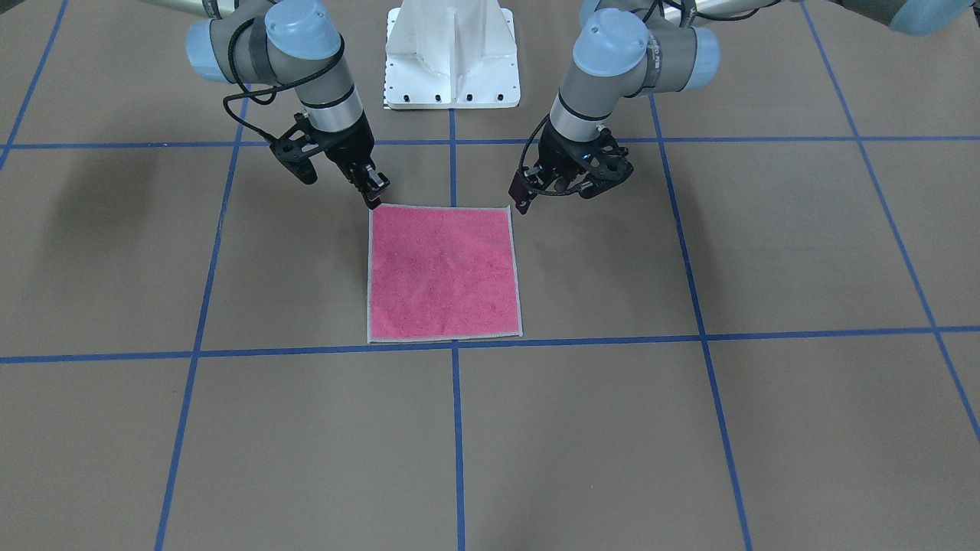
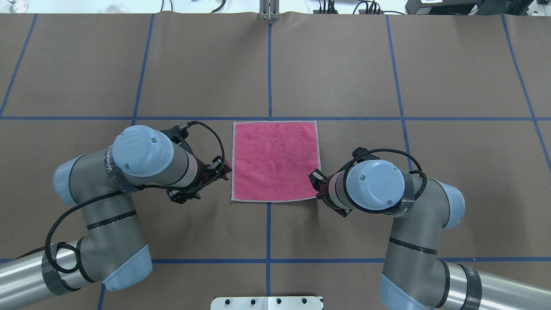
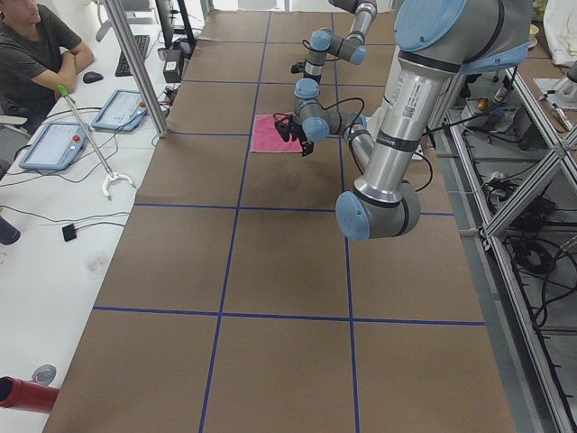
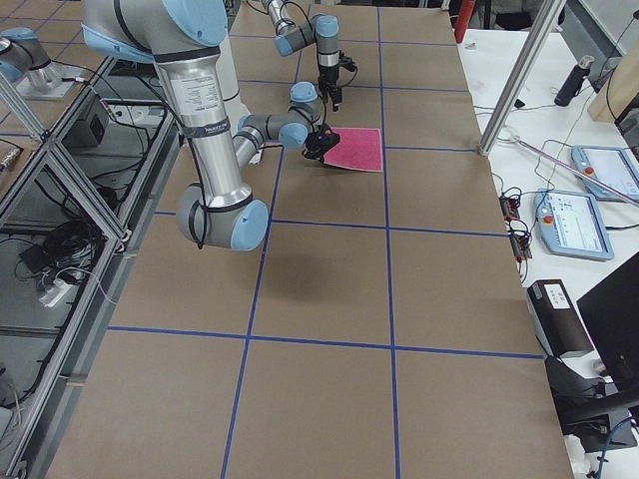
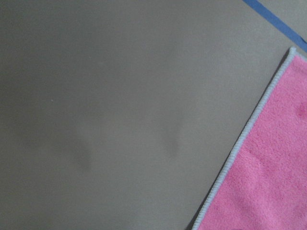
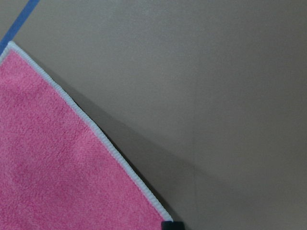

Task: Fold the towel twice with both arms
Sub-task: 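Move the left gripper to the other near towel corner and grasp it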

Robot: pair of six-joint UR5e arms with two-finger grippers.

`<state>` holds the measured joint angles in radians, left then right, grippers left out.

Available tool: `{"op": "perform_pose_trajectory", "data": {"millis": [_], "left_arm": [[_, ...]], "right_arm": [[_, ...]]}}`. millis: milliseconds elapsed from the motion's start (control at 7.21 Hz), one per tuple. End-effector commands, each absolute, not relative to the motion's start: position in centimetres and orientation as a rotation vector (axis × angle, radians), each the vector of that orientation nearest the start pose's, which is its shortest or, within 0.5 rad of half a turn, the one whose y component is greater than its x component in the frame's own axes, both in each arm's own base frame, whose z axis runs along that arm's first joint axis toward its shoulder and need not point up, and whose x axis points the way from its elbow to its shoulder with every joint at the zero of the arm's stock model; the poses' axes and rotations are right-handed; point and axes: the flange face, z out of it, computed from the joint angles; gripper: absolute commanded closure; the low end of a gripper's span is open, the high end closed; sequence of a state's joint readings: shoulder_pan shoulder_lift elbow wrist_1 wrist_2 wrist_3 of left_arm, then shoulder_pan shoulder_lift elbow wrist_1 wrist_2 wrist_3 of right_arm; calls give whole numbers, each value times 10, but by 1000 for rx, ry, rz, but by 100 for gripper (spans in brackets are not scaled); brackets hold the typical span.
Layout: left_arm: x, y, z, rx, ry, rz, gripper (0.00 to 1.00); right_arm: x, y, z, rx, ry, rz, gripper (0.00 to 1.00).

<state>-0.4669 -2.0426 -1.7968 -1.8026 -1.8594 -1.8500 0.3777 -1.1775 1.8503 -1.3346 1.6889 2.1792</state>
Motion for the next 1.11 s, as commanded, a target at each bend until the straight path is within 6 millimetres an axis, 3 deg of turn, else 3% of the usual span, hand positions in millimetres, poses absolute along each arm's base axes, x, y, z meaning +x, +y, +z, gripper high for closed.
{"op": "perform_pose_trajectory", "data": {"millis": [0,139,416,555,971], "left_arm": [[548,-374,264,-198,935,-551,25],[556,-378,253,-205,940,-563,32],[559,-379,257,-206,933,-565,41],[559,-379,258,-206,930,-566,50],[562,-379,260,-207,926,-566,55]], "right_arm": [[-519,-337,291,-221,-925,861,100],[-517,-337,289,-220,-930,861,100],[-516,-336,287,-220,-932,861,100],[-516,-336,287,-220,-932,861,100],[-516,-336,285,-221,-934,860,100]]}}
